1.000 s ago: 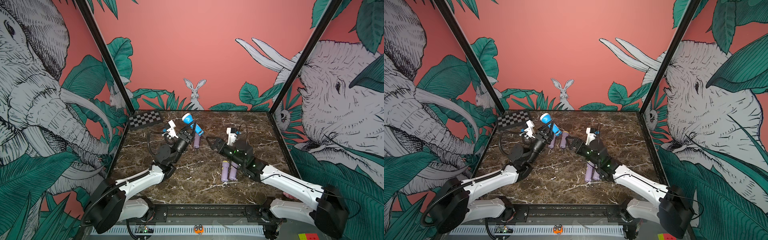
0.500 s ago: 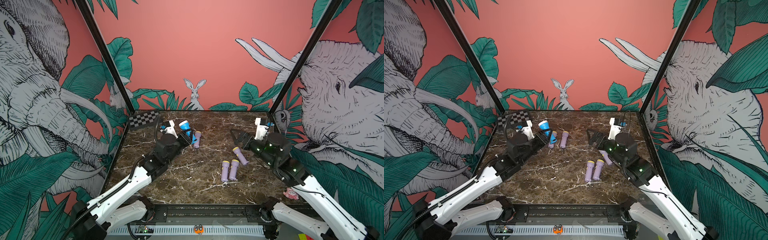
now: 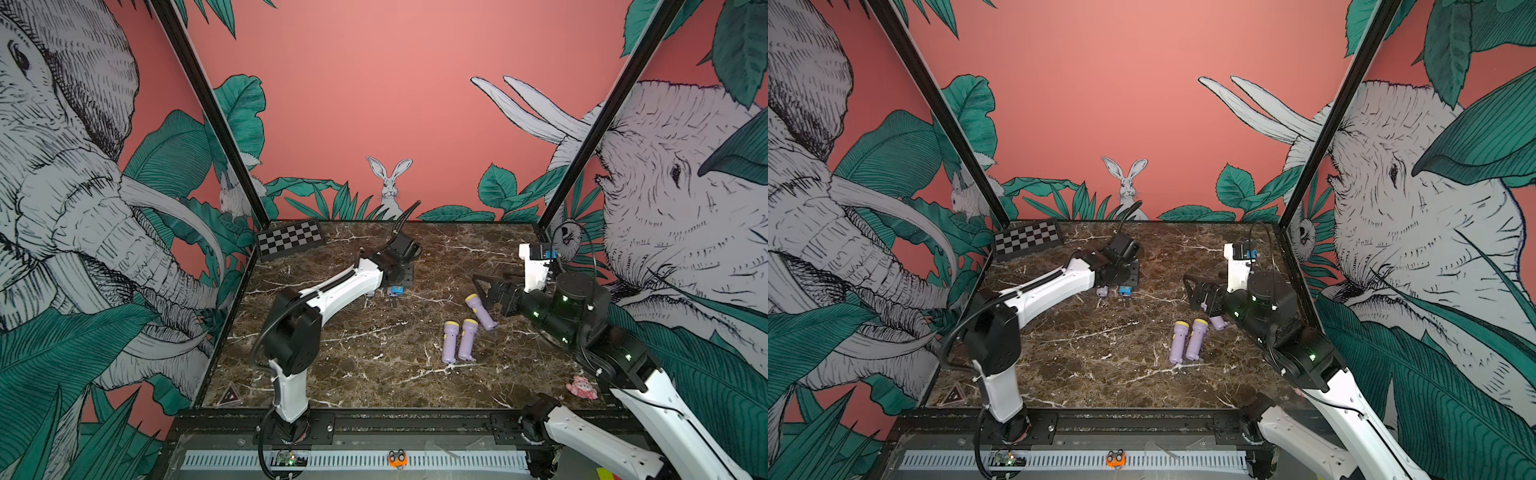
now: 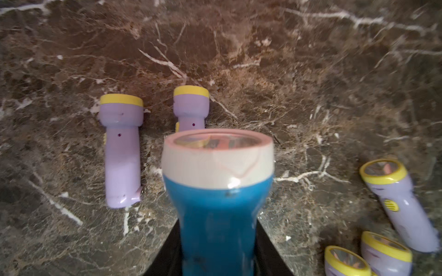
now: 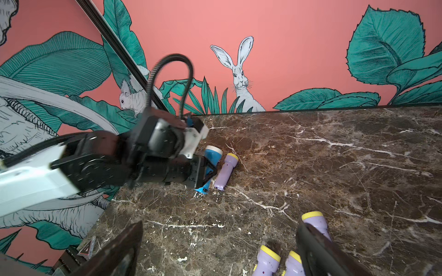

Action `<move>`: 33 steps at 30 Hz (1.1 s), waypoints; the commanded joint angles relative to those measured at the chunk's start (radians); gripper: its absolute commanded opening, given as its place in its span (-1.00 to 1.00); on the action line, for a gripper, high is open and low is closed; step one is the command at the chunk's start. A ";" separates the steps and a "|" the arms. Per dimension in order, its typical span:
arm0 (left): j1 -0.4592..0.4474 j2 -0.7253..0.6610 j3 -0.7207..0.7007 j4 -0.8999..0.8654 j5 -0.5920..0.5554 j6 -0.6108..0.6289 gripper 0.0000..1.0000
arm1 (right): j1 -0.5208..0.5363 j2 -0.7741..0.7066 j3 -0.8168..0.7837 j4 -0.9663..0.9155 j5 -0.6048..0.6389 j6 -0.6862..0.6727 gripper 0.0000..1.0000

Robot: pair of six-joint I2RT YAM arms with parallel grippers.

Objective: Close the plug at the bottom of the flashlight
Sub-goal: Place the flashlight at the center of the board.

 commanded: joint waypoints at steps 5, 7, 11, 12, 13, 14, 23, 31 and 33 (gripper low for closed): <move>-0.033 0.243 0.322 -0.249 0.005 0.108 -1.00 | -0.004 -0.047 -0.004 -0.031 -0.018 -0.036 0.98; -0.052 0.296 0.385 -0.285 -0.022 0.123 -1.00 | -0.004 -0.057 -0.006 -0.040 -0.013 -0.039 0.98; -0.060 0.384 0.460 -0.304 -0.002 0.111 -1.00 | -0.004 -0.067 -0.009 -0.042 -0.018 -0.041 0.98; -0.060 0.399 0.475 -0.307 0.010 0.103 -1.00 | -0.004 -0.068 -0.007 -0.042 -0.020 -0.043 0.98; -0.061 0.413 0.484 -0.303 0.023 0.096 -1.00 | -0.004 -0.069 -0.008 -0.042 -0.022 -0.043 0.98; -0.062 0.426 0.492 -0.300 0.027 0.088 -1.00 | -0.004 -0.071 -0.007 -0.042 -0.024 -0.043 0.98; -0.056 0.521 0.584 -0.324 0.054 0.033 -1.00 | -0.004 -0.076 -0.009 -0.045 -0.025 -0.045 0.98; -0.048 0.538 0.603 -0.330 0.099 0.019 -0.28 | -0.004 -0.073 -0.004 -0.046 -0.034 -0.045 0.98; -0.047 0.537 0.616 -0.345 0.091 0.017 -0.06 | -0.004 -0.070 -0.001 -0.047 -0.035 -0.046 0.98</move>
